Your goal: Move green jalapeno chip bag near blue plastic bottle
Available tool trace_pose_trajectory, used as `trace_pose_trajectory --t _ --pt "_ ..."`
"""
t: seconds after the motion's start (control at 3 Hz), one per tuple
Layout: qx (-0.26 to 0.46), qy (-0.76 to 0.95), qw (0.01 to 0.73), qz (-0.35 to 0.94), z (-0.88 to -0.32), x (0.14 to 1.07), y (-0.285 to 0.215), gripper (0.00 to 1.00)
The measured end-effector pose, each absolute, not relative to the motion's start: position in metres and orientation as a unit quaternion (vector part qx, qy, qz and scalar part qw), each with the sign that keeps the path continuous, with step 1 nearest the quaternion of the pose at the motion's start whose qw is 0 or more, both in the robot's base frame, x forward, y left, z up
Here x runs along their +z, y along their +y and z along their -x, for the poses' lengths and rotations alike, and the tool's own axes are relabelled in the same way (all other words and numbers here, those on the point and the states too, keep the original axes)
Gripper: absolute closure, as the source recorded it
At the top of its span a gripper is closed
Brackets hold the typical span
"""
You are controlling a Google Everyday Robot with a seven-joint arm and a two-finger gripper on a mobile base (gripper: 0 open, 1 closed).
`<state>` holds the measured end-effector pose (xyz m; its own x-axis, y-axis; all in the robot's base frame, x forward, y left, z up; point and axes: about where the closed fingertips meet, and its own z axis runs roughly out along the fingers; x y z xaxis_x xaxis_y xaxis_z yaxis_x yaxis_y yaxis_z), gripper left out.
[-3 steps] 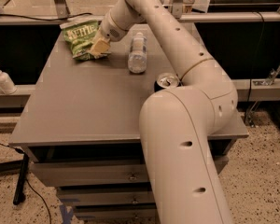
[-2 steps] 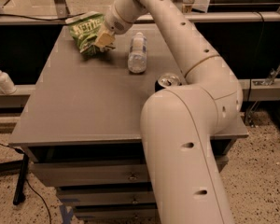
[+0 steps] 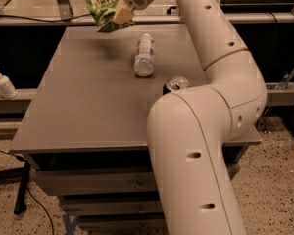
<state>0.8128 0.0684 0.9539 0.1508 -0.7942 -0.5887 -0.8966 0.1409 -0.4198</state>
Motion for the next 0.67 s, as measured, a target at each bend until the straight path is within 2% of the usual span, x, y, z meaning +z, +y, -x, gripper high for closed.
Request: trace_pose_trajectory --t 0.67 --pt "0.004 0.684 0.413 0.602 -0.819 0.993 -0.035 1.00"
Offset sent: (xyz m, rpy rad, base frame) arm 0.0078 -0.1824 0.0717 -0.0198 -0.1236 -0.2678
